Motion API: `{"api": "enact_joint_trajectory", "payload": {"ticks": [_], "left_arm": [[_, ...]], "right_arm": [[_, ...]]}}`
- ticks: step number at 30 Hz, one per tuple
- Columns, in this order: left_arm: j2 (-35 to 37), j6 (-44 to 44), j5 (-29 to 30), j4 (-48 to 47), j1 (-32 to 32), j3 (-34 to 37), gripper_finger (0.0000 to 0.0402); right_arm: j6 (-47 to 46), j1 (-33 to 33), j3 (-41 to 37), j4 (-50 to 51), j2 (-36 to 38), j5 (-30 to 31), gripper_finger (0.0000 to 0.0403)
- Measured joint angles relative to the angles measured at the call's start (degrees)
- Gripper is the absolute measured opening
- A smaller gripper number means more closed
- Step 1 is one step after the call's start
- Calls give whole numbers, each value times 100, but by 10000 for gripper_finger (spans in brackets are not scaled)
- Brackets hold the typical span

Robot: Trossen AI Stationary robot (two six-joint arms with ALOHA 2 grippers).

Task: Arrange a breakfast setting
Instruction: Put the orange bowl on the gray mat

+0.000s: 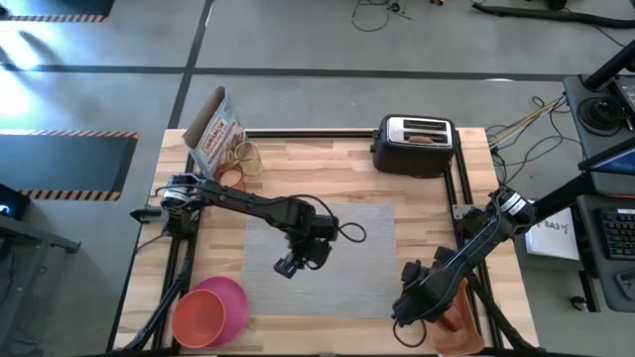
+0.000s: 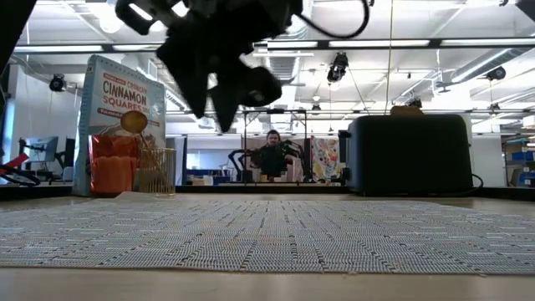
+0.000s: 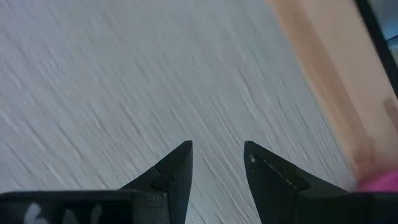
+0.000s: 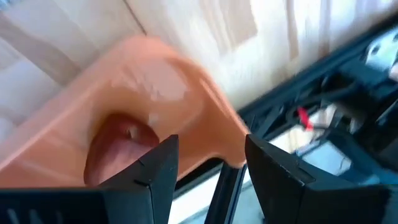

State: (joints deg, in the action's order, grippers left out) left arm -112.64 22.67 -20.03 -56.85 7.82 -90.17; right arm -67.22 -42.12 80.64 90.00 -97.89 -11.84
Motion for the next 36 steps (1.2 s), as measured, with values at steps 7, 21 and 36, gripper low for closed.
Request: {"api": "enact_joint_trajectory", "payload": {"ticks": [7,21,36], "left_arm": [[44,-441,-5,-565,-175,2,127],[500,-1182,-174,-1670,-650,99,127],[1842,-3811,959,-1528,-295,932,127]], "right_arm": [[1214,135,305,-14,0,709,176],[2272,910,551,-58,0,2907,176],[3395,1480,544,-100,0,4218,176]]}}
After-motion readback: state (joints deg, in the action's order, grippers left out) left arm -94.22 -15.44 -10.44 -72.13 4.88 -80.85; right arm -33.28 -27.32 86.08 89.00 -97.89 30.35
